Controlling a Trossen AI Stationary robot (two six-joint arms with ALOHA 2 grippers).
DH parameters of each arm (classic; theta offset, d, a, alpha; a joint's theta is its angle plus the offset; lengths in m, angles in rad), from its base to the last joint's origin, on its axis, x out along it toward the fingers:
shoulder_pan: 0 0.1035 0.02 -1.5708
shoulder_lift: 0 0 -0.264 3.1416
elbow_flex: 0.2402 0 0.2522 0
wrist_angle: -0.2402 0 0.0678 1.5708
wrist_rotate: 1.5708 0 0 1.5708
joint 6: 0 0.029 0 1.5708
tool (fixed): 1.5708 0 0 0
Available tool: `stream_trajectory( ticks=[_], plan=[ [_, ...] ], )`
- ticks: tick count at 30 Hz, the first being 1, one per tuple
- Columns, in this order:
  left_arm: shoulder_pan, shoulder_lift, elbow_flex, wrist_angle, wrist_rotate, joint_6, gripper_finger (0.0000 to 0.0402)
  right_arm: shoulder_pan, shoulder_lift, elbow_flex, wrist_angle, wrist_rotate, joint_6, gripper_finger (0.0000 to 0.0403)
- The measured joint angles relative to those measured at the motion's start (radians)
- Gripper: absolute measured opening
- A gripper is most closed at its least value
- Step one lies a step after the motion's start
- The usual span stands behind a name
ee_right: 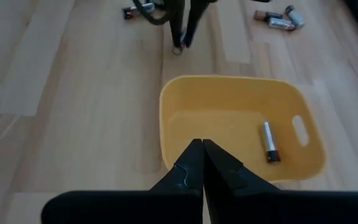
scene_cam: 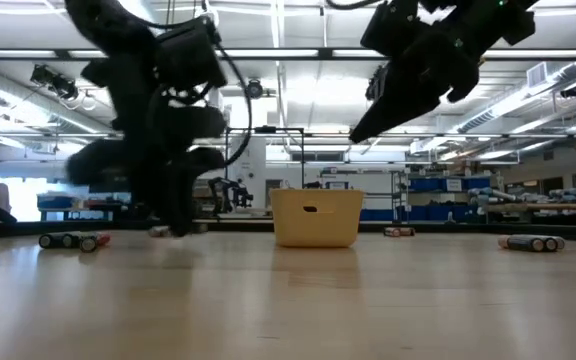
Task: Sort batteries
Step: Put the silver battery into the yellow bin
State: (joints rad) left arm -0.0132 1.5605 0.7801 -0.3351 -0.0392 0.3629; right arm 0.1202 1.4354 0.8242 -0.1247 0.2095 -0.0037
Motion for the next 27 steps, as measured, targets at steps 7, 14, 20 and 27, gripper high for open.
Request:
stream_trajectory(
  ticks=[7, 14, 20, 27],
  plan=[
    [0.065, -0.015, 0.189, 0.033, -0.019, -0.070, 0.0044, 0.034, -0.147, 0.000, -0.089, 0.072, 0.013, 0.0009],
    [0.150, 0.049, 0.316, 0.165, 0.060, -0.185, 0.0044, 0.052, -0.285, 0.000, -0.230, 0.219, 0.099, 0.0009],
    [0.176, 0.213, 0.403, 0.157, 0.112, -0.187, 0.0044, 0.034, -0.331, 0.000, -0.291, 0.262, 0.146, 0.0009],
    [0.179, 0.359, 0.504, 0.035, 0.107, -0.176, 0.0044, 0.006, -0.324, 0.000, -0.335, 0.264, 0.174, 0.0009]
  ],
)
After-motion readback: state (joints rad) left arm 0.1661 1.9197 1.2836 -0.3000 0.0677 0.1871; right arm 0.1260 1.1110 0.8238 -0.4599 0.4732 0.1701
